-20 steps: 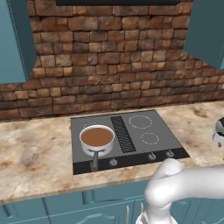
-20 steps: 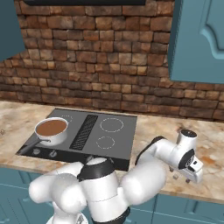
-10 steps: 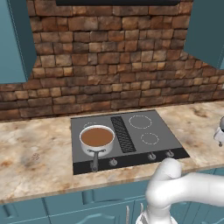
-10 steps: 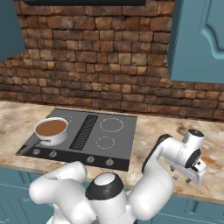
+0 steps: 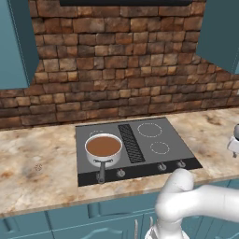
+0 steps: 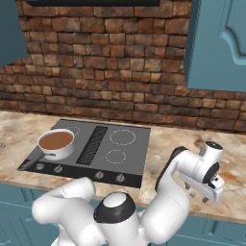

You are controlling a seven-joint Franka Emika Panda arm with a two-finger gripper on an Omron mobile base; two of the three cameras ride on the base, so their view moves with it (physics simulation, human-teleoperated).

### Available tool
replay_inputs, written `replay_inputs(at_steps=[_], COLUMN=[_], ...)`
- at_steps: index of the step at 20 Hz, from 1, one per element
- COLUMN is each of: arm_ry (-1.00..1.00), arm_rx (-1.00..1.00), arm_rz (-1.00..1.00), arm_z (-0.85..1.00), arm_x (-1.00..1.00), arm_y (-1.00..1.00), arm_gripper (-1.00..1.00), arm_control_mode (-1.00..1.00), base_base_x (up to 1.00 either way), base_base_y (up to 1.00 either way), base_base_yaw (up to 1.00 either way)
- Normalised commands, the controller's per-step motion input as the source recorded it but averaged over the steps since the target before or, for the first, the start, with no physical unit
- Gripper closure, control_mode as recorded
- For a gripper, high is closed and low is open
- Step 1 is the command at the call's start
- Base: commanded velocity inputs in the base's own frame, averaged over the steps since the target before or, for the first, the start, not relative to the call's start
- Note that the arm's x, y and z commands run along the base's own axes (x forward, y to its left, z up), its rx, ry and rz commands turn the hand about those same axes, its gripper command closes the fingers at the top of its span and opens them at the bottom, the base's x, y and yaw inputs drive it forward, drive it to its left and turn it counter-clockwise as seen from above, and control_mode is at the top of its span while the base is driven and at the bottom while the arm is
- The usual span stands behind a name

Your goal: Pick up the sugar cube(s) and place them in the saucepan with hot chocolate.

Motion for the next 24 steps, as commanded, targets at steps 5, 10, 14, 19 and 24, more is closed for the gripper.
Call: replay_inputs(at_steps=[5,10,14,19,24], arm_ry=[0.0,0.0,0.0,0.0,0.0], arm_rx=[0.0,0.0,0.0,0.0,0.0], arm_rz=[-0.09,-0.03,0.0,0.0,0.0], arm_z=[-0.1,-0.01,0.0,0.0,0.0], arm_x=[-0.32,-0.02,0.06,0.25,0.07], arm_y=[0.18,0.11,0.0,-0.04,0.0], arm_gripper=[-1.0,-1.0,-1.0,-1.0,-1.0], arm_control_mode=[-1.0,-1.0,-1.0,-1.0,-1.0], base_base_x=[0.0,0.0,0.0,0.0,0.0], base_base_y=[0.0,0.0,0.0,0.0,0.0], base_base_yaw=[0.0,0.0,0.0,0.0,0.0])
